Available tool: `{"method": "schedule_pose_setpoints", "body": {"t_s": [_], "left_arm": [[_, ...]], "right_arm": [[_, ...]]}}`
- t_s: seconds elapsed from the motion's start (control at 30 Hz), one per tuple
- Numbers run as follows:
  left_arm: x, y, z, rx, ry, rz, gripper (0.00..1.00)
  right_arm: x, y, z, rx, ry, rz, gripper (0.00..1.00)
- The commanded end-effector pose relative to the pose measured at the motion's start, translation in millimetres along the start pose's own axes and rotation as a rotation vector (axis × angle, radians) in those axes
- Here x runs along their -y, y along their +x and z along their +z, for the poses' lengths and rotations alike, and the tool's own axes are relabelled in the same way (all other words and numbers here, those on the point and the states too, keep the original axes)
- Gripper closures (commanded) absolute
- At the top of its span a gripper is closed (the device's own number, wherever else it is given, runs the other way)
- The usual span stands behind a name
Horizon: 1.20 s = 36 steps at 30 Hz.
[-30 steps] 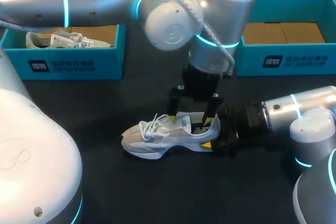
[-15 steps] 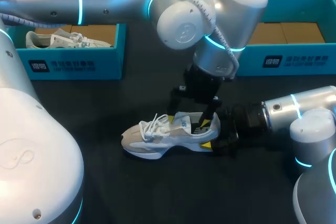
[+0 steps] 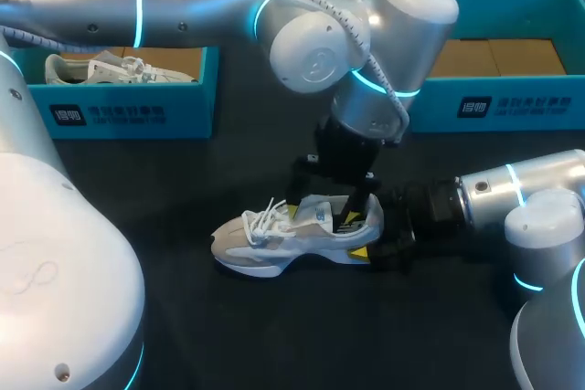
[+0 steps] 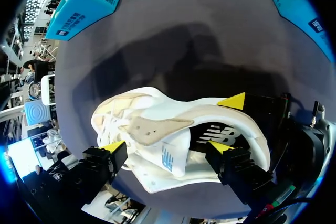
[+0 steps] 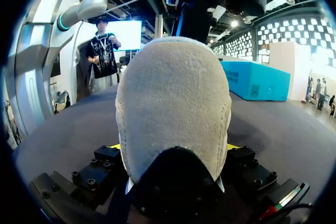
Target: Take the shoe out of the shoebox, open the shoe tongue, remove and reinsert the insole, then place the shoe into the shoebox
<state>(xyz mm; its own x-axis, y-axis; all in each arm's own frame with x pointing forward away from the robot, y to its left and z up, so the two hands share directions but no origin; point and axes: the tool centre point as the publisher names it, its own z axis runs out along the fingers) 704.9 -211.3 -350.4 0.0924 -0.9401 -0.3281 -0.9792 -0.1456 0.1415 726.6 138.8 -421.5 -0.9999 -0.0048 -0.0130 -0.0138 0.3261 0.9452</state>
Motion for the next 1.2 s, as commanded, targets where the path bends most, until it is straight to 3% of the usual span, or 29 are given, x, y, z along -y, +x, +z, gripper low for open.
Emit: {"method": "schedule_pose_setpoints", "body": {"t_s": [0.03,0.47,0.53,0.73,0.87,0.97,1.2], "left_arm": [[0.1,-1.9,0.8,0.014,0.005,-0.005,0.00],[-2.9,-20.7,3.0,0.031,0.008,-0.007,0.01],[-2.9,-23.1,2.4,0.029,0.008,-0.007,0.09],[-4.5,-30.9,-0.5,0.018,0.010,-0.004,0.13],[-4.8,-34.1,-0.8,0.013,0.013,-0.001,0.23],[-3.7,-35.9,0.4,0.009,0.010,-0.002,0.42],[-2.9,-40.4,0.2,-0.012,0.006,0.000,0.50]], "right_arm": [[1.5,0.2,3.8,0.001,0.001,-0.001,1.00],[1.5,0.2,3.8,0.001,0.001,-0.001,1.00],[1.5,0.2,3.8,0.001,0.001,-0.001,1.00],[1.5,0.2,3.8,0.001,0.001,-0.001,1.00],[1.5,0.2,3.8,0.001,0.001,-0.001,1.00],[1.5,0.2,3.8,0.001,0.001,-0.001,1.00],[1.5,0.2,3.8,0.001,0.001,-0.001,1.00]]}}
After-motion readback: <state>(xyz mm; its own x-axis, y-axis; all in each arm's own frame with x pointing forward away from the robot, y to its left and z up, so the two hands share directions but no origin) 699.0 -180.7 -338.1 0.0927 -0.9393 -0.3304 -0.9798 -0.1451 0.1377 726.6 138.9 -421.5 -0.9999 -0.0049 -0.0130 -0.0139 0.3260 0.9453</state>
